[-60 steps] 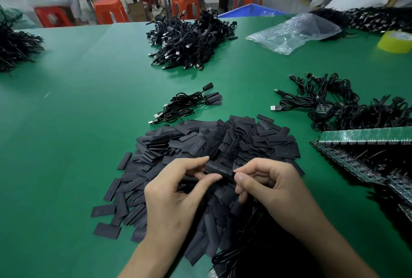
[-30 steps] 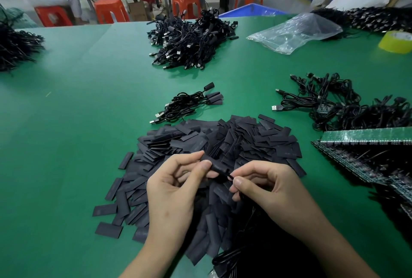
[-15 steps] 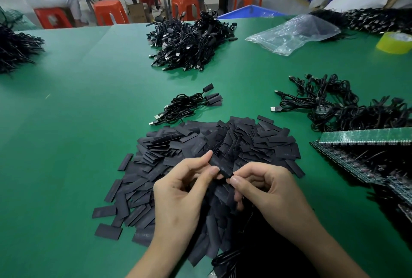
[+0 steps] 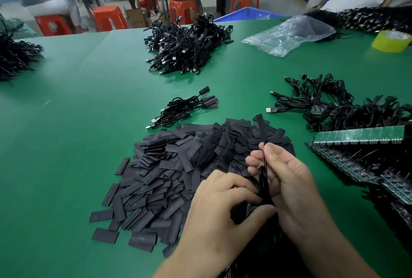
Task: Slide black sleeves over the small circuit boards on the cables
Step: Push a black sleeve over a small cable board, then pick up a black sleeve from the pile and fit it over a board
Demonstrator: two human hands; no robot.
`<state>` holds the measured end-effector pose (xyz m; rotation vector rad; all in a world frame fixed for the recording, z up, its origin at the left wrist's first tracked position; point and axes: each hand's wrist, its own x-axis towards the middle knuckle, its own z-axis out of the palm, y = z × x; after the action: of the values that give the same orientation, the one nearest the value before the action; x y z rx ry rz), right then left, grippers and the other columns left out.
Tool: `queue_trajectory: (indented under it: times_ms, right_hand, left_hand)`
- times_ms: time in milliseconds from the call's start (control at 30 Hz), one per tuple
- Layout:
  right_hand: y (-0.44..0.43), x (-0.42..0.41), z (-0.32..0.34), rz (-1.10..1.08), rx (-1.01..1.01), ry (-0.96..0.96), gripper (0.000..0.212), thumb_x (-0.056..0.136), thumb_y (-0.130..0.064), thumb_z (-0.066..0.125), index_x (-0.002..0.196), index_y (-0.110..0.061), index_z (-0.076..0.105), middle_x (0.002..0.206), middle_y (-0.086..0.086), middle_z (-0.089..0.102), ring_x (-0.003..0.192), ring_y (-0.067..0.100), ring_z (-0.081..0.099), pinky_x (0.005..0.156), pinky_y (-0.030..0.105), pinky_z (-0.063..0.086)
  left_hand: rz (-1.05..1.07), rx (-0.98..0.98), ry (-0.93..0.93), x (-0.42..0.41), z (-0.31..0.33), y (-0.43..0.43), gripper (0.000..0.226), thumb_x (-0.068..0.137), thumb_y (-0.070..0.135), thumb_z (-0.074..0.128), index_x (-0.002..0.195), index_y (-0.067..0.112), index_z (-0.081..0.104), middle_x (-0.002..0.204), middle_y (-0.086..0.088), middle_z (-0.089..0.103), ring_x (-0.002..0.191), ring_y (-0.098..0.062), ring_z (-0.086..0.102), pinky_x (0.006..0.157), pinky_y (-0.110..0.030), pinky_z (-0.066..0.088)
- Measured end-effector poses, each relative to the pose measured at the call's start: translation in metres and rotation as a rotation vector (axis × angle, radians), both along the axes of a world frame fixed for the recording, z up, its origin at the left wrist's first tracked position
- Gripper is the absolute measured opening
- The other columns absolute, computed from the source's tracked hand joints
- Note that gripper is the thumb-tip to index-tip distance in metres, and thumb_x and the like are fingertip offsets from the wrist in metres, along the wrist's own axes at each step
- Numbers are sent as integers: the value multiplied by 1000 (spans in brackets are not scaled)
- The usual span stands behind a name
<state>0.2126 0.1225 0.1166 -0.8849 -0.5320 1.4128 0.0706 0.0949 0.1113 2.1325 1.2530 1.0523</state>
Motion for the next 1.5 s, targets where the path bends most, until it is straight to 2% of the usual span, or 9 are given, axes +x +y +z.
queue_trajectory:
  times_ms: [100,167,267,433,667,867,1000,1300,1500]
  right_hand:
    - [3,7,0,-35,49,33,29,83,-24,64,105,-5,65,94,13,79,85,19,78,66,21,60]
    - [5,14,0,-52,69,-6,38,86,-27,63,114,-2,63,106,17,77,99,25,77,76,25,61]
    - [6,21,-1,-89,80,-92,43,89,-32,63,121,-2,62,112,17,76,107,30,74,86,29,59]
    - [6,20,-3,-75,87,-172,43,89,-36,62,118,-5,65,110,16,76,106,30,74,87,30,60]
    - [8,21,-5,-60,78,-177,43,89,-38,61,115,-4,67,106,19,76,103,33,75,84,29,61]
    - [11,24,-8,-62,71,-243,37,93,-38,59,109,-7,71,102,18,77,98,30,76,81,29,61]
    - [11,24,-12,-75,86,-417,24,104,-21,54,100,-8,73,91,12,76,86,23,73,77,27,60]
    - [8,18,-17,-19,206,-765,25,102,-29,56,84,-25,73,75,-1,70,71,7,62,66,17,49]
    - [4,7,-21,-16,221,-880,29,100,-39,52,80,-29,70,70,-2,65,68,37,55,62,52,47]
  left_hand:
    - [12,-172,-181,-3,9,2,18,88,39,66,75,28,71,85,21,71,85,1,66,79,-21,51]
    - [13,-241,-163,-14,19,15,22,96,37,63,77,27,67,76,17,68,73,6,62,68,-16,46]
    - [117,-111,47,-46,38,57,24,102,31,61,81,21,67,71,12,68,67,1,64,66,-20,47]
    - [447,118,515,-90,51,144,22,101,34,61,100,18,76,85,-14,76,83,-39,70,70,-42,52]
    - [370,219,672,-91,24,200,20,98,32,68,106,20,82,97,-8,72,90,-37,67,71,-40,51]
    - [396,210,467,-93,8,196,17,95,37,72,103,24,79,94,1,64,82,-24,64,67,-34,48]
    - [370,195,327,-105,3,171,14,98,37,67,102,27,77,89,8,58,77,-14,56,70,-30,40]
    - [461,-111,178,-174,-24,98,33,107,28,47,117,14,75,120,-3,68,117,-20,57,100,-32,39]
    - [613,-162,-188,-135,-34,86,33,111,36,41,114,25,72,120,6,67,119,-13,57,101,-35,41]
